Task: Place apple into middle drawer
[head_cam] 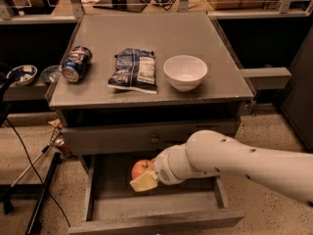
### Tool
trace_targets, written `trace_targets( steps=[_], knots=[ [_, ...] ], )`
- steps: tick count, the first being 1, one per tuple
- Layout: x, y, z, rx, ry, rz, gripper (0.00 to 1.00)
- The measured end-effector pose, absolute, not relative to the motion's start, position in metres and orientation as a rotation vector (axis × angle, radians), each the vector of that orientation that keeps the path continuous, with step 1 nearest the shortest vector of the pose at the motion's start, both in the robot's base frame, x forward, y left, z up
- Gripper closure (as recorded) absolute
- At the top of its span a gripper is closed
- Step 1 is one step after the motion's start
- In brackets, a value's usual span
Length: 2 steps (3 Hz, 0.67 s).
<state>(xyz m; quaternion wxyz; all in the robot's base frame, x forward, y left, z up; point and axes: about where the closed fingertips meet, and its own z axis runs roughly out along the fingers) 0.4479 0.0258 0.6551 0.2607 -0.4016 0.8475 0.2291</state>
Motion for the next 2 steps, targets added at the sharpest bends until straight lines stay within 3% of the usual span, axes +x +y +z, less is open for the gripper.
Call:
trace_targets(
  steps=[2],
  knots=[
    [0.444, 0.026, 0.630, -1.063, 2.339, 0.634, 1.00]
  ],
)
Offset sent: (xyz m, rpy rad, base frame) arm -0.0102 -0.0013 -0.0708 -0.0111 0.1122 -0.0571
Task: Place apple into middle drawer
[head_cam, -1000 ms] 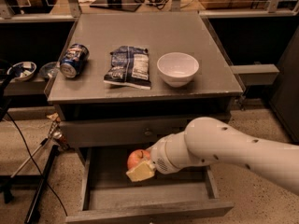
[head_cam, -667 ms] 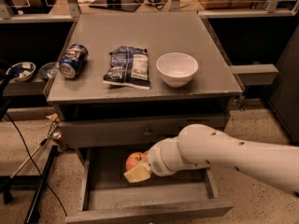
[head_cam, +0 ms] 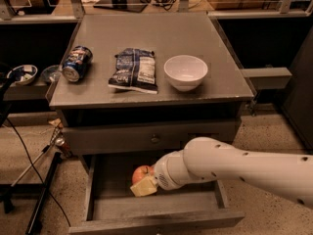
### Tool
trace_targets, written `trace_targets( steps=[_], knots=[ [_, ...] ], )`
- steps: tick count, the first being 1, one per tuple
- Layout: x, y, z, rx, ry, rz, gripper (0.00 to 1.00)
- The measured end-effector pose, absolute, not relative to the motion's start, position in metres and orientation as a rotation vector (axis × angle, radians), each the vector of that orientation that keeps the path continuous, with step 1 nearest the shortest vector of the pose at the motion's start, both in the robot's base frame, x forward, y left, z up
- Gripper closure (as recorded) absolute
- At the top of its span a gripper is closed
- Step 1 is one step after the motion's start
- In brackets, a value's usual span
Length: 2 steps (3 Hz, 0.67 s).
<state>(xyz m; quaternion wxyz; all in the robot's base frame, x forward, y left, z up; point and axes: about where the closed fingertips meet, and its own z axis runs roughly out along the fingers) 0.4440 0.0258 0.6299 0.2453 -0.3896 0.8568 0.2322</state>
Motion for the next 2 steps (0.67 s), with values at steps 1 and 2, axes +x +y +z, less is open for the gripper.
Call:
trace_targets(
  steps=[1, 2],
  knots=[
    [0.442, 0.022, 0.593, -1.031, 2.425, 0.621, 1.00],
    [0.441, 0.019, 0.565, -1.012, 2.504, 0.622, 1.00]
  ],
)
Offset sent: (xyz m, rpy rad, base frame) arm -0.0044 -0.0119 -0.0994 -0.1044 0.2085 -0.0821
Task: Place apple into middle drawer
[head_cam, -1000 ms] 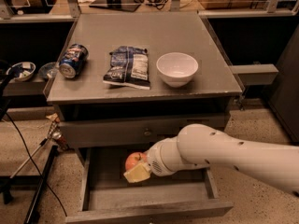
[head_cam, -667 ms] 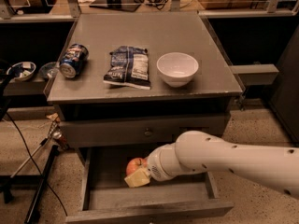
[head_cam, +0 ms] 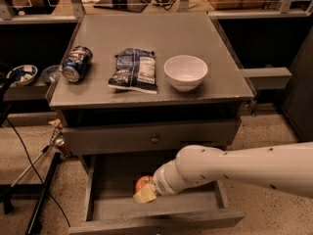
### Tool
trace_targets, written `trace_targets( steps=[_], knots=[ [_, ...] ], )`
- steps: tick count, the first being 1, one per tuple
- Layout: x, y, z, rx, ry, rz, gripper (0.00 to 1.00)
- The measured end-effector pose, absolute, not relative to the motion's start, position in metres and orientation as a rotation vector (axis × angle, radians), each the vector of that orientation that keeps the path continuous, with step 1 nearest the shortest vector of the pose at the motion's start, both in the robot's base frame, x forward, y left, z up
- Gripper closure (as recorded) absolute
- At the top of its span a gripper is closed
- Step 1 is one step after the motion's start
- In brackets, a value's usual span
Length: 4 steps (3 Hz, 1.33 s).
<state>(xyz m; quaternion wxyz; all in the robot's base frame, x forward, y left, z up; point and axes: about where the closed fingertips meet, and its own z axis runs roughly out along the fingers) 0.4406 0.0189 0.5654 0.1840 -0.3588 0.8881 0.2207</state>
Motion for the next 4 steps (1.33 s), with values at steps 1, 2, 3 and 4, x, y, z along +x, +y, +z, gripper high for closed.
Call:
trace_targets(
  steps=[1, 2, 3, 4],
  knots=[
    [0.442, 0.020, 0.563, -1.003, 2.508, 0.622, 1.00],
    [0.444, 0.023, 0.556, -0.975, 2.506, 0.619, 1.00],
    [0.458, 0.010, 0.536, -0.914, 2.522, 0.628, 1.00],
    [0.470, -0.009, 0.511, -0.856, 2.565, 0.630, 1.00]
  ],
)
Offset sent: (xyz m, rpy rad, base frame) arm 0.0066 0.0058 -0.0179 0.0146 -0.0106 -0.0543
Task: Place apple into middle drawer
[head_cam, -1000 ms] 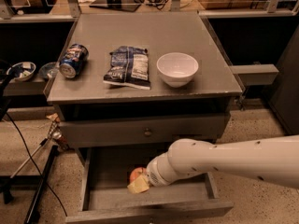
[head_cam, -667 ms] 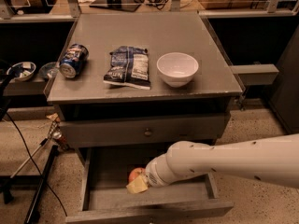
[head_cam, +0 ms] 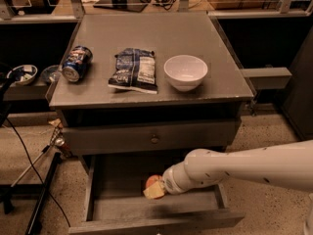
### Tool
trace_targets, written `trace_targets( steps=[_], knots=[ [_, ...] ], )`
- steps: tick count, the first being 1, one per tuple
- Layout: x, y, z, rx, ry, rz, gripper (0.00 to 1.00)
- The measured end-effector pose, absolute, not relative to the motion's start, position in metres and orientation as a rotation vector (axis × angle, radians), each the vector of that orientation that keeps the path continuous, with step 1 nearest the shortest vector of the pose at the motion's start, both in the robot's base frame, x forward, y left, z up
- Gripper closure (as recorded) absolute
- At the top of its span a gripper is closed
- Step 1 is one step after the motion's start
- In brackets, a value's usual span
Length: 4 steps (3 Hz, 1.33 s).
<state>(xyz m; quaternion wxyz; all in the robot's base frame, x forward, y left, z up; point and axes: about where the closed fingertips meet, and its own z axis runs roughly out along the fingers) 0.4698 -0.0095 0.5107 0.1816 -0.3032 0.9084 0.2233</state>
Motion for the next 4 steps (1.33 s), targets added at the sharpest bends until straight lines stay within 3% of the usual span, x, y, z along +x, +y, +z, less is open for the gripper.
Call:
trace_targets(
  steps=[4],
  knots=[
    [0.491, -0.057, 0.447, -0.666, 2.695, 0.579, 1.00]
  ],
)
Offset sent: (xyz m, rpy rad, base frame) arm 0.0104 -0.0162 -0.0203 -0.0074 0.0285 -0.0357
